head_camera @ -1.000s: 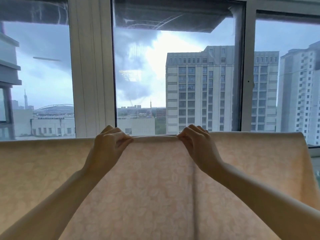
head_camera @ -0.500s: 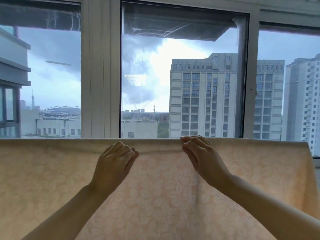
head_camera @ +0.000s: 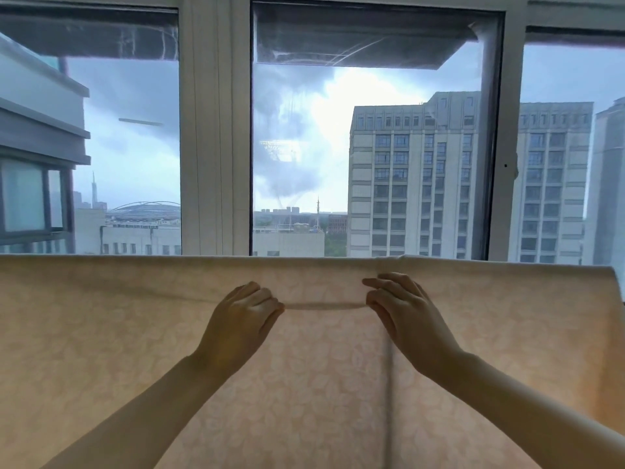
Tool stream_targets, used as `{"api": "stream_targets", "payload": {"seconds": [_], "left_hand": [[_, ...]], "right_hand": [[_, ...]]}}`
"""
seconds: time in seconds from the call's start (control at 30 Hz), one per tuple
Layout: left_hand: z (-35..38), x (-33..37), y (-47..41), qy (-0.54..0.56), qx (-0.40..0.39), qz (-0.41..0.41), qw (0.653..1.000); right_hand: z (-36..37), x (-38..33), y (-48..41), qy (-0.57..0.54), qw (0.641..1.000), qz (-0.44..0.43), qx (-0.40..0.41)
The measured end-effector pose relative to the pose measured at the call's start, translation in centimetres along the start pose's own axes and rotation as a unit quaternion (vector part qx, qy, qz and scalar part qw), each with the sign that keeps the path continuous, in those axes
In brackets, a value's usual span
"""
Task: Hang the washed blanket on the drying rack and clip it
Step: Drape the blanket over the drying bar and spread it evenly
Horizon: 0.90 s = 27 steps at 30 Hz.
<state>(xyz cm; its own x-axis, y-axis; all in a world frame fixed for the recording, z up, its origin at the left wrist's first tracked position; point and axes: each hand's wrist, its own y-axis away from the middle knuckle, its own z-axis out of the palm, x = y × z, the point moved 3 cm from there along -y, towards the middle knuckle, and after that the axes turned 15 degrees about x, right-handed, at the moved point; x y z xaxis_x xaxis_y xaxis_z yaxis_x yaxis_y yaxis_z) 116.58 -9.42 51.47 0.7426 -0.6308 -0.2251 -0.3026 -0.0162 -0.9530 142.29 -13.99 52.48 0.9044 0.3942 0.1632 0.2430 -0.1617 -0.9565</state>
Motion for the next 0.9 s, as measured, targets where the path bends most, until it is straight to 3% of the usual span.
{"api": "stream_targets", "payload": {"seconds": [0.3,0.4,0.53,0.73,0.9], "left_hand": [[-2.1,-1.6,-3.4,-0.013,0.016,-0.055,0.998],[-2.7,-3.9,-3.8,-0.041,0.037,-0.121,0.991],[-3.3,-7.6,-3.1,-0.056,0.008,-0.196,0.979],[-4.5,-9.0,-2.7,-0.064,0.013,-0.167,0.984],[-4.6,-8.4,-2.1,-0.102,0.044,-0.134,0.985]], "right_hand": [[-0.6,0.5,-2.9,0.015,0.999,-0.027,0.016],[-0.5,0.6,-3.3,0.024,0.999,-0.038,0.003],[-0.2,1.3,-3.8,0.041,0.999,-0.024,-0.017],[0.6,1.9,-5.5,0.022,0.999,0.033,-0.02],[0.7,1.5,-5.9,0.027,0.999,0.032,-0.003]]}}
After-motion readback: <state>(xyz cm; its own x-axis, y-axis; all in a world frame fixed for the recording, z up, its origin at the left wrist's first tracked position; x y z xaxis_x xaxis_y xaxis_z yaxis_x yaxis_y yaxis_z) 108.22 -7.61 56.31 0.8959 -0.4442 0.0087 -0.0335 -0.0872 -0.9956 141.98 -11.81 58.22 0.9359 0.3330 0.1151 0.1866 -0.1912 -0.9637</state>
